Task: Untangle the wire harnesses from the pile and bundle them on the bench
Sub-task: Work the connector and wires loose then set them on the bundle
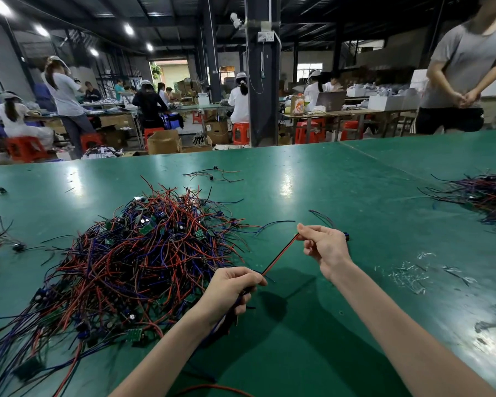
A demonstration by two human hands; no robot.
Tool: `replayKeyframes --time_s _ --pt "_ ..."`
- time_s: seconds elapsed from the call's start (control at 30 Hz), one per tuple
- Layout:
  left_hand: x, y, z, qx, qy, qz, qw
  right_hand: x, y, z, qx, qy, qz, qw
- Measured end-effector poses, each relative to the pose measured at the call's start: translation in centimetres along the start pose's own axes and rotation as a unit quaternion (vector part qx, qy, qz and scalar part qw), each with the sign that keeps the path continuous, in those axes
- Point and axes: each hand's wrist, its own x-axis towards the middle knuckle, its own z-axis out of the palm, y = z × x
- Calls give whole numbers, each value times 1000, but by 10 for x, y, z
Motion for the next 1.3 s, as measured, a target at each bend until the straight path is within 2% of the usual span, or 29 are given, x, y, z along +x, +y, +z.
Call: replayKeyframes --time_s 0.27,0.53,0.73,0.93,1.17,1.23,1.3 --pt "1 -1 0 1 2 -3 1000 2 3 -1 52 12 70 996" --pt "0 -2 3 -5 -7 -8 1000 1 0 -2 124 -10 151 981" --pt "-1 -1 1 -2 1 4 1000 2 2 -2 61 26 102 993" --pt "0 -2 -1 -4 3 12 1000 3 5 -4 37 22 88 995" --pt "-1 0 -2 -6 21 35 999 1 3 -4 32 -11 96 995" --pt "-2 2 -2 -7 28 40 999 -5 -1 -2 29 -58 99 993" --pt "-2 3 -2 -15 38 48 998 -11 -3 1 15 -147 121 982"
